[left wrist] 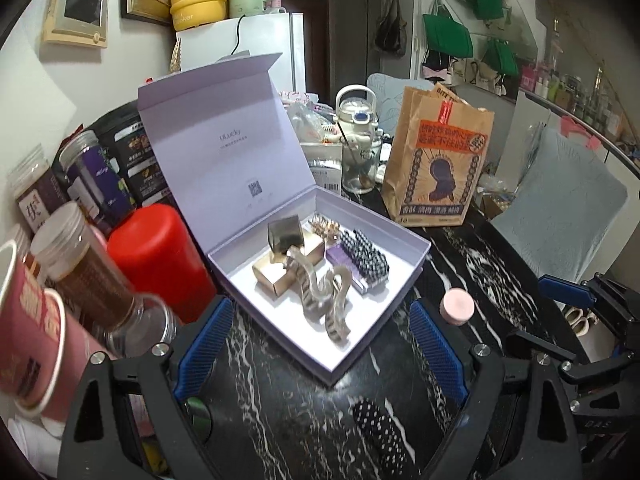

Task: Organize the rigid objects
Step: 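Grasp the black polka-dot scrunchie with the right tool, then lift the scrunchie with the right tool while the left tool reaches the pink compact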

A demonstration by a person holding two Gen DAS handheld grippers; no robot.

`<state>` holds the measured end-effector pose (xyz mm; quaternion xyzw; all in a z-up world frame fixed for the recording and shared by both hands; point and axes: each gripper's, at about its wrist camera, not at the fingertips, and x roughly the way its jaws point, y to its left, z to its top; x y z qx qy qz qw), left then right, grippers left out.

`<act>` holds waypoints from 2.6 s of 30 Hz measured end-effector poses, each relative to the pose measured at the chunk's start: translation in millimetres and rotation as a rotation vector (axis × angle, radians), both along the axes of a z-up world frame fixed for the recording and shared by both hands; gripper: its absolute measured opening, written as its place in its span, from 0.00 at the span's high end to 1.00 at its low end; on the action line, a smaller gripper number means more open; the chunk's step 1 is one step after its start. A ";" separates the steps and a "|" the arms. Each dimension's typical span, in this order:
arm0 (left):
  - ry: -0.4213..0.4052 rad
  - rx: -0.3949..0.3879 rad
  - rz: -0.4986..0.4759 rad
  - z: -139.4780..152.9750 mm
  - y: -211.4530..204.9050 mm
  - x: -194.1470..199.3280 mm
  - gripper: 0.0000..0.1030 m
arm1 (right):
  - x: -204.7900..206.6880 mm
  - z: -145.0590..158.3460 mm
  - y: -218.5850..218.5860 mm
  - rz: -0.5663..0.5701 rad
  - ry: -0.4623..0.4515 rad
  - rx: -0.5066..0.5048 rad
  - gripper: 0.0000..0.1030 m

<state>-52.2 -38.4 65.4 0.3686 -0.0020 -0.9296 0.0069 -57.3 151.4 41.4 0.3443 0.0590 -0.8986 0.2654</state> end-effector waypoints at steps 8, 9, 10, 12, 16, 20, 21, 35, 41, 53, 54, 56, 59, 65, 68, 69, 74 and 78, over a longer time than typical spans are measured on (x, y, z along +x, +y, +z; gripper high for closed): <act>-0.054 -0.002 0.012 -27.0 -2.9 16.5 0.12 | 18.6 -27.0 -9.0 0.029 -0.019 0.036 0.28; -0.060 0.002 0.014 -29.3 -3.4 18.4 0.12 | 20.8 -30.6 -10.2 0.036 -0.025 0.033 0.28; -0.067 0.006 0.015 -32.0 -4.4 20.4 0.12 | 22.1 -33.7 -11.4 0.040 -0.031 0.035 0.28; -0.073 0.007 0.015 -36.5 -5.5 24.0 0.12 | 23.9 -38.3 -14.3 0.045 -0.034 0.048 0.28; -0.092 0.001 0.016 -46.8 -6.8 31.2 0.12 | 25.7 -51.4 -17.9 0.054 -0.071 0.062 0.28; -0.121 0.026 0.007 -60.0 -9.8 35.5 0.12 | 27.8 -62.4 -21.3 0.066 -0.104 0.062 0.28; -0.126 0.033 0.008 -62.9 -11.2 36.4 0.12 | 28.9 -64.7 -22.2 0.070 -0.109 0.061 0.28; -0.161 0.059 0.014 -85.0 -21.2 40.3 0.12 | 29.8 -105.9 -48.2 0.140 -0.226 0.027 0.28; -0.174 0.053 0.025 -88.7 -27.1 38.4 0.12 | 24.9 -122.6 -62.2 0.158 -0.262 0.048 0.39; -0.186 0.041 -0.012 -91.7 -17.4 31.2 0.12 | 31.8 -134.5 -73.8 0.232 -0.273 0.071 0.82; -0.185 0.042 -0.017 -91.1 -15.4 30.0 0.12 | 32.9 -133.5 -72.6 0.231 -0.267 0.076 0.83; -0.182 0.043 -0.029 -90.2 -10.8 27.2 0.12 | 33.6 -132.8 -67.3 0.219 -0.257 0.089 0.83; -0.183 0.061 -0.048 -90.3 -4.1 21.8 0.12 | 31.2 -132.0 -51.6 0.182 -0.259 0.086 0.83; -0.194 0.132 -0.111 -91.5 20.7 3.7 0.12 | 20.4 -131.5 2.4 0.041 -0.273 0.076 0.83; -0.178 0.111 -0.140 -90.0 42.2 -4.0 0.12 | 13.0 -129.9 30.1 -0.032 -0.268 0.092 0.83; -0.174 0.110 -0.153 -89.8 48.1 -6.1 0.12 | 9.8 -129.8 36.8 -0.055 -0.265 0.098 0.83; -0.178 0.135 -0.228 -95.7 82.4 -24.5 0.12 | -0.1 -127.4 81.7 -0.166 -0.259 0.105 0.83; -0.182 0.125 -0.272 -102.6 107.5 -39.4 0.12 | -7.3 -126.4 106.5 -0.224 -0.253 0.108 0.83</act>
